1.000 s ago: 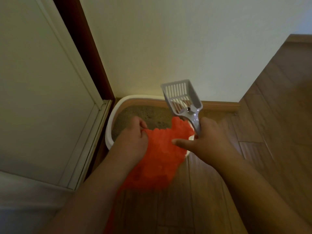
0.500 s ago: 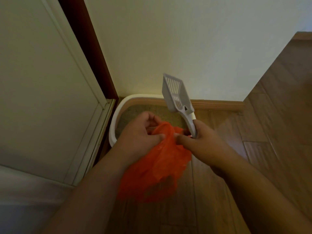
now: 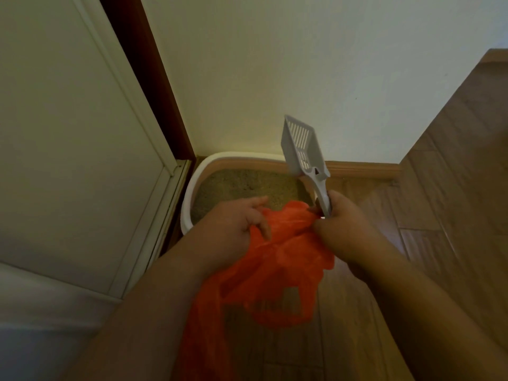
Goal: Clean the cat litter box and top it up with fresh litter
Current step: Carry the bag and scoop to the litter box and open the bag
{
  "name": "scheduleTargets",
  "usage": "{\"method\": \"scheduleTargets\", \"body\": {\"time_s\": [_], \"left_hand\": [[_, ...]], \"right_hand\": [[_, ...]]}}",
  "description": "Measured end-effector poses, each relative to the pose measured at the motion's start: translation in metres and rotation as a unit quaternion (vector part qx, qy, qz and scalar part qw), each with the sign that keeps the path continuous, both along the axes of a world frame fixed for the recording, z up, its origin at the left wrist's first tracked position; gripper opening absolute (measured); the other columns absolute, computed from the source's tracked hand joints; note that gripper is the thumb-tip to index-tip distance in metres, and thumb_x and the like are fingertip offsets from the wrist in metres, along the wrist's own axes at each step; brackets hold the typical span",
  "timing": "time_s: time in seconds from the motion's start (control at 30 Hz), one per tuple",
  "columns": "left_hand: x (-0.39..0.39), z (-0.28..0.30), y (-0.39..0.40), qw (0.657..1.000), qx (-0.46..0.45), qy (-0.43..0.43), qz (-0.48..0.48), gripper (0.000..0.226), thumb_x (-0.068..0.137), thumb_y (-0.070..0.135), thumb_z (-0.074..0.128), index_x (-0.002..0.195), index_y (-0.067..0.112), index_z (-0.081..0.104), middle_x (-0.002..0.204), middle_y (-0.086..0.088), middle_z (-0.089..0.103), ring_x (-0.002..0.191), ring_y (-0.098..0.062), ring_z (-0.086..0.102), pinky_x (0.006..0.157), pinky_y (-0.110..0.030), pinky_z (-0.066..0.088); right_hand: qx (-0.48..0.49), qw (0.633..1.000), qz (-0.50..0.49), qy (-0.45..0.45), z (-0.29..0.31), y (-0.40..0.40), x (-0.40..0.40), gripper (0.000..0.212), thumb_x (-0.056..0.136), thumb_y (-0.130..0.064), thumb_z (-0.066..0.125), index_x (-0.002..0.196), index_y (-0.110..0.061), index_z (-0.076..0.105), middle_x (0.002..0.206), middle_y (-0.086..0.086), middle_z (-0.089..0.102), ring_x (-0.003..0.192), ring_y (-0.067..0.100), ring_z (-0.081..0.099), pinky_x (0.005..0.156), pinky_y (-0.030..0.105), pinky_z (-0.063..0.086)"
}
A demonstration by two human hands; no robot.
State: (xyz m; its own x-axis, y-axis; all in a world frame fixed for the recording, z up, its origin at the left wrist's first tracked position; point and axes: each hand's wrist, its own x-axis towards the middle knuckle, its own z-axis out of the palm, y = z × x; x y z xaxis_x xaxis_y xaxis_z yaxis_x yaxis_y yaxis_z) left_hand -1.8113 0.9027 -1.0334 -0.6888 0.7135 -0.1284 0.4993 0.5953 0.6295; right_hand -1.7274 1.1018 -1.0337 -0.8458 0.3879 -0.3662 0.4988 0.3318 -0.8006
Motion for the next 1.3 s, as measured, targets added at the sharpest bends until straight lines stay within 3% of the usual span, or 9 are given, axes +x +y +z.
{"method": "scheduleTargets", "body": {"time_s": [0.07, 0.17, 0.3, 0.4, 0.63, 0.8, 0.9, 1.03, 1.3], "left_hand": [[-0.004, -0.004, -0.001, 0.987, -0.158, 0.026, 0.015, 0.040, 0.098, 0.004, 0.050, 0.121, 0.029, 0.070, 0.142, 0.003, 0.057, 0.128, -0.019, 0.054, 0.109, -0.035, 0.044], [-0.005, -0.012, -0.006, 0.980, -0.189, 0.045, 0.042, 0.035, 0.097, 0.025, 0.056, 0.132, 0.020, 0.053, 0.132, 0.002, 0.049, 0.109, -0.017, 0.056, 0.086, -0.032, 0.048], [-0.005, -0.026, -0.013, 0.973, -0.222, 0.039, 0.054, 0.084, 0.087, 0.027, 0.071, 0.151, 0.026, 0.016, 0.152, -0.004, 0.015, 0.086, -0.014, 0.051, 0.073, -0.030, 0.044], [-0.007, -0.035, -0.019, 0.961, -0.273, 0.006, 0.050, 0.086, 0.091, 0.018, 0.065, 0.154, 0.036, 0.010, 0.160, -0.005, 0.008, 0.105, -0.026, 0.058, 0.082, -0.035, 0.051], [-0.016, -0.030, -0.020, 0.965, -0.221, -0.004, 0.141, 0.039, 0.101, 0.024, 0.048, 0.138, 0.028, 0.058, 0.130, -0.006, 0.063, 0.115, -0.024, 0.061, 0.095, -0.034, 0.048], [-0.043, -0.038, -0.024, 0.926, -0.376, 0.006, 0.033, 0.094, 0.081, 0.058, 0.074, 0.155, 0.025, 0.027, 0.145, -0.008, 0.049, 0.127, -0.028, 0.055, 0.101, -0.042, 0.050], [-0.052, -0.050, -0.027, 0.889, -0.458, 0.017, -0.009, 0.117, 0.073, 0.046, 0.086, 0.159, 0.028, 0.008, 0.154, -0.012, 0.032, 0.134, -0.034, 0.048, 0.103, -0.044, 0.050], [-0.052, -0.074, -0.032, 0.868, -0.495, 0.005, -0.019, 0.115, 0.077, 0.018, 0.085, 0.159, 0.034, 0.006, 0.165, -0.011, 0.004, 0.138, -0.039, 0.043, 0.104, -0.044, 0.051], [-0.043, -0.096, -0.063, 0.827, -0.543, -0.110, -0.094, 0.123, 0.084, 0.030, 0.081, 0.157, 0.036, -0.018, 0.159, -0.009, 0.035, 0.135, -0.027, 0.047, 0.100, -0.033, 0.045]], "right_hand": [[0.007, 1.000, 0.006, -0.011, -0.001, 0.004, 0.000, 0.030, 0.091, -0.001, 0.057, 0.112, -0.022, 0.056, 0.099, 0.009, 0.066, 0.079, 0.031, 0.069, 0.064, 0.042, 0.062], [0.025, 0.999, 0.023, -0.012, -0.006, 0.009, -0.001, 0.023, 0.089, 0.001, 0.055, 0.091, -0.022, 0.061, 0.100, 0.009, 0.069, 0.071, 0.033, 0.066, 0.057, 0.042, 0.057], [0.083, 0.993, 0.065, -0.047, -0.010, 0.012, 0.000, 0.028, 0.095, -0.004, 0.052, 0.082, -0.023, 0.068, 0.091, 0.008, 0.066, 0.062, 0.019, 0.056, 0.051, 0.028, 0.047], [0.113, 0.988, 0.078, -0.070, -0.018, 0.019, -0.004, 0.025, 0.098, -0.008, 0.053, 0.095, -0.024, 0.072, 0.094, 0.004, 0.062, 0.073, 0.016, 0.059, 0.054, 0.022, 0.043], [0.190, 0.969, 0.118, -0.104, -0.040, 0.025, -0.002, 0.026, 0.102, -0.018, 0.050, 0.124, -0.022, 0.063, 0.086, -0.007, 0.058, 0.075, 0.007, 0.057, 0.060, 0.020, 0.045], [0.244, 0.950, 0.167, -0.100, -0.040, 0.019, -0.021, 0.031, 0.103, -0.023, 0.047, 0.131, -0.025, 0.059, 0.090, -0.004, 0.060, 0.082, 0.013, 0.062, 0.077, 0.029, 0.054], [0.268, 0.941, 0.199, -0.062, -0.044, 0.023, -0.034, 0.036, 0.099, -0.032, 0.053, 0.134, -0.024, 0.056, 0.085, -0.006, 0.059, 0.079, 0.011, 0.062, 0.072, 0.026, 0.052], [0.279, 0.928, 0.226, -0.105, -0.071, 0.036, -0.034, 0.069, 0.092, -0.044, 0.065, 0.152, -0.038, 0.032, 0.121, 0.004, 0.065, 0.102, 0.022, 0.066, 0.088, 0.039, 0.057], [0.143, 0.940, 0.273, -0.149, -0.113, 0.075, -0.006, 0.009, 0.094, -0.032, 0.066, 0.102, -0.033, 0.070, 0.100, -0.002, 0.071, 0.090, 0.015, 0.071, 0.091, 0.045, 0.058]]}}
